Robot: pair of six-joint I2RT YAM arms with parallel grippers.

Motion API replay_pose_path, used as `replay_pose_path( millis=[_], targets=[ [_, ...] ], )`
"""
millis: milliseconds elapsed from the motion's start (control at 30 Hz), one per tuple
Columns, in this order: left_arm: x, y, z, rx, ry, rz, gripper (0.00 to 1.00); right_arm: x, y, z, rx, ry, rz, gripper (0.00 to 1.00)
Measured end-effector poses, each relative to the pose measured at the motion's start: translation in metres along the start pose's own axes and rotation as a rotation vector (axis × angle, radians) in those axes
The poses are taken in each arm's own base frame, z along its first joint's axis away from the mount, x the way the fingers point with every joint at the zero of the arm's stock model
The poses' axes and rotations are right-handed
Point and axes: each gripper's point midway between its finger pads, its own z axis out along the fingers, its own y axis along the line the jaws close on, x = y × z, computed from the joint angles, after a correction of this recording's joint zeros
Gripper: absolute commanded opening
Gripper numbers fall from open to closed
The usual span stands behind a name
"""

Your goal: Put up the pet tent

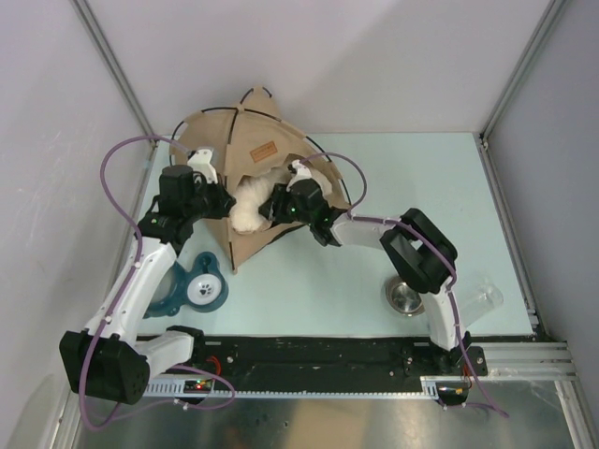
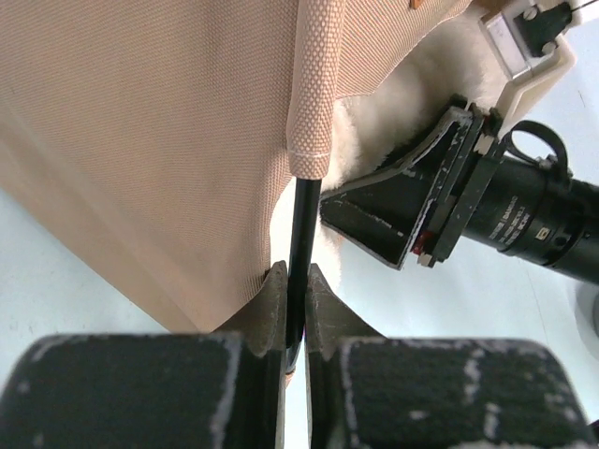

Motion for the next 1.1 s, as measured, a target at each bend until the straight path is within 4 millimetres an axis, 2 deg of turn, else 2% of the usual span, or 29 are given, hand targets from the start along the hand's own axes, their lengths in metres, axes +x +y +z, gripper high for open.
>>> replay_pose_path(
  millis=[133, 267, 533, 600, 700, 800, 933, 1000, 1100],
  targets=[
    [0.0, 0.0, 0.0, 0.0, 0.001, 0.0, 0.0, 0.008, -0.006, 0.004, 0.058, 0.01, 0.007, 0.5],
    [0.0, 0.0, 0.0, 0.0, 0.0, 0.0, 0.0, 0.009, -0.01, 0.02, 0.117, 0.015, 0.002, 0.56],
    [-0.002, -0.001, -0.001, 0.005, -0.004, 0.0, 0.0, 0.022, 0.014, 0.049, 0.066, 0.045, -0.046, 0.57],
    [-0.002, -0.001, -0.001, 0.005, -0.004, -0.001, 0.0, 0.024, 0.013, 0.051, 0.07, 0.049, -0.045, 0.58],
    [-0.002, -0.001, -0.001, 0.005, -0.004, -0.001, 0.0, 0.024, 0.006, 0.051, 0.107, 0.046, -0.037, 0.64],
    [-0.002, -0.001, -0.001, 0.005, -0.004, -0.001, 0.0, 0.028, -0.008, 0.043, 0.164, 0.044, -0.032, 0.74],
    [-0.002, -0.001, -0.001, 0.005, -0.004, -0.001, 0.0, 0.034, -0.032, 0.017, 0.251, 0.071, -0.07, 0.87],
    [-0.002, -0.001, -0.001, 0.004, -0.004, -0.001, 0.0, 0.026, -0.037, 0.002, 0.28, 0.078, -0.119, 0.9],
    [-0.002, -0.001, -0.001, 0.003, -0.004, -0.001, 0.0, 0.005, -0.028, -0.026, 0.291, 0.052, -0.178, 0.92]
  ],
)
